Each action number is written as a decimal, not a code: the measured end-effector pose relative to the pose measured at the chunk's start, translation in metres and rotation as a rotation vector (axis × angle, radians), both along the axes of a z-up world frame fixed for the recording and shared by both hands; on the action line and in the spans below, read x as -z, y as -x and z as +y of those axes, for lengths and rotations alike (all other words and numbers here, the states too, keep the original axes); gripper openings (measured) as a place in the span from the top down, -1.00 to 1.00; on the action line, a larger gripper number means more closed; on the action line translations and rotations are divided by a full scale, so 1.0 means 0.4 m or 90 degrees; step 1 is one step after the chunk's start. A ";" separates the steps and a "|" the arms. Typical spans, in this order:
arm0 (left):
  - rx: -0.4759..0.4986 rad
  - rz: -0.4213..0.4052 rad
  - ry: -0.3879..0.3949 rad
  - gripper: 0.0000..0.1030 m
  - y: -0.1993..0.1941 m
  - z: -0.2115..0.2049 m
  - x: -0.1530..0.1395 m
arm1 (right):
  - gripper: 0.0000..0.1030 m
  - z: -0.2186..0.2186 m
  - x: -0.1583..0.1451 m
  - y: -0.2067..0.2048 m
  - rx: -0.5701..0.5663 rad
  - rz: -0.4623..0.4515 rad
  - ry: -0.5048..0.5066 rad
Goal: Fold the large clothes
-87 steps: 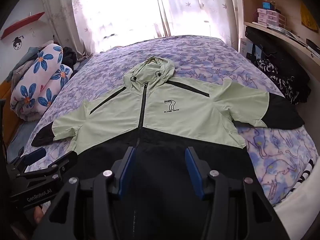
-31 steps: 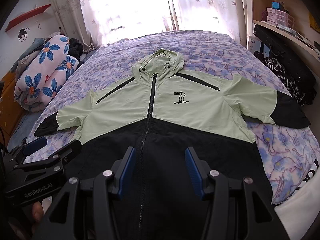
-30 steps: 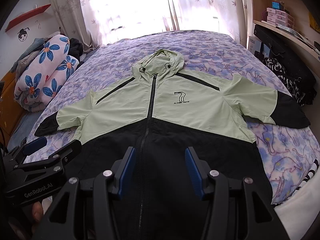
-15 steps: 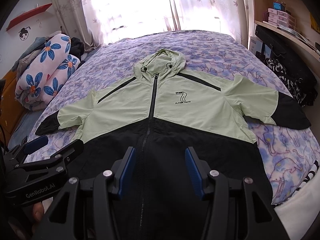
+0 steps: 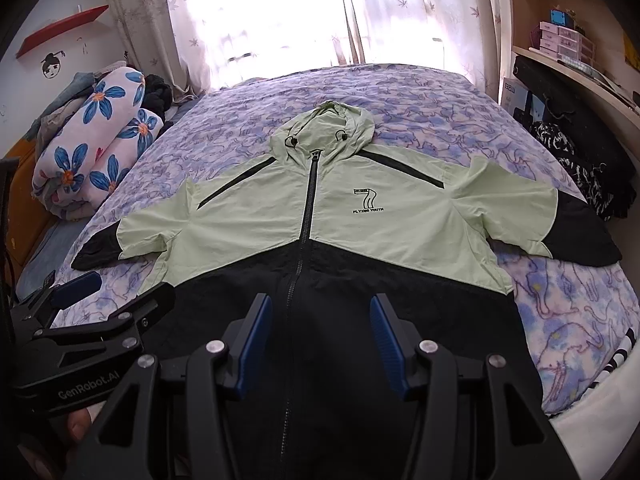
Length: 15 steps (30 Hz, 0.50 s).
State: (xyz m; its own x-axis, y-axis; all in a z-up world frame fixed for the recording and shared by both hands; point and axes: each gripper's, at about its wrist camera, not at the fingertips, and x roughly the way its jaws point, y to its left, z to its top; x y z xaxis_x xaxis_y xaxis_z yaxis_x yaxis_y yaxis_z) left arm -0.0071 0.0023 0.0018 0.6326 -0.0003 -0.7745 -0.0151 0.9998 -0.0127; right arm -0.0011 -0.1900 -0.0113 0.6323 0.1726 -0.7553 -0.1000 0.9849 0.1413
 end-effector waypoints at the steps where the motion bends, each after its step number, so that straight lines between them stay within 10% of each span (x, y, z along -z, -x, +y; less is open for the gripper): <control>1: 0.000 0.000 0.000 -0.98 0.000 0.000 0.000 | 0.00 0.002 -0.001 0.001 -0.002 -0.001 0.001; 15: 0.006 0.010 -0.003 -0.98 -0.007 -0.010 -0.008 | 0.00 -0.007 -0.042 0.002 -0.017 -0.021 0.016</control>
